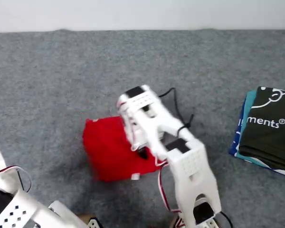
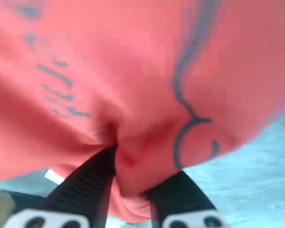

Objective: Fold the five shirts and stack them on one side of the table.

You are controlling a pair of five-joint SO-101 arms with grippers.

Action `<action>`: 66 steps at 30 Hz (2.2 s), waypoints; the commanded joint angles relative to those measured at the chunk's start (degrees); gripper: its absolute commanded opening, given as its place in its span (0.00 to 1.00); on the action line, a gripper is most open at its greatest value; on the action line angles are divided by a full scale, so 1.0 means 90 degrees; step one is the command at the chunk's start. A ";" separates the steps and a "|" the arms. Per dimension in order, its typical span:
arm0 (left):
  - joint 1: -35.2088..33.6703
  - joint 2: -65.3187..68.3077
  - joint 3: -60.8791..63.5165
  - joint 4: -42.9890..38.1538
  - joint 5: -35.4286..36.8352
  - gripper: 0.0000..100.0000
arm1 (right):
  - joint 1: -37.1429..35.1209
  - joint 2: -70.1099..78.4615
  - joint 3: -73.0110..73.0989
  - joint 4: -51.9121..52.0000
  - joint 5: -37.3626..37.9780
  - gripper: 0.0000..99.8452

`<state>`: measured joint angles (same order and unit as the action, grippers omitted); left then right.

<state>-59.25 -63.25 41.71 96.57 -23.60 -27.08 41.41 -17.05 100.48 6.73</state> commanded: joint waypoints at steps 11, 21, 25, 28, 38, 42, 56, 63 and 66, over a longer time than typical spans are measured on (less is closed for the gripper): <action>0.0039 -0.0068 0.0054 -0.0166 0.0049 0.01 | 0.2545 -0.0542 -0.2520 -0.0503 0.6759 0.01; 0.0000 -0.0068 0.0132 -0.0195 0.0039 0.01 | 0.2203 -0.0073 -0.3673 -0.1275 0.5890 0.16; 0.0000 -0.0068 0.0161 -0.0205 0.0020 0.01 | 0.2134 -0.0073 -0.4493 -0.0317 0.4718 0.24; 0.0000 -0.0068 0.0161 -0.0205 0.0020 0.01 | 0.1929 -0.0073 -0.5226 0.0308 0.3810 0.24; 0.0000 -0.0068 0.0171 -0.0195 0.0020 0.01 | 0.1851 -0.1499 -0.3634 0.0278 0.1573 0.01; 0.0000 -0.0068 0.0171 -0.0186 0.0020 0.01 | 0.1880 -0.2388 -0.2110 0.0278 0.0869 0.01; 0.0000 -0.0068 0.0132 -0.0205 0.0010 0.01 | 0.1578 -0.2281 0.0498 -0.0220 -0.0254 0.01; 0.0039 -0.0068 -0.0083 -0.0195 0.0010 0.01 | 0.1109 -0.1060 0.0498 -0.0806 -0.0264 0.01; 0.0039 -0.0029 -0.0171 -0.0205 -0.0010 0.01 | 0.0620 -0.0874 0.0518 -0.0513 -0.0264 0.01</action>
<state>-59.25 -63.25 42.59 96.13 -23.60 -17.58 33.41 -12.13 93.80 4.88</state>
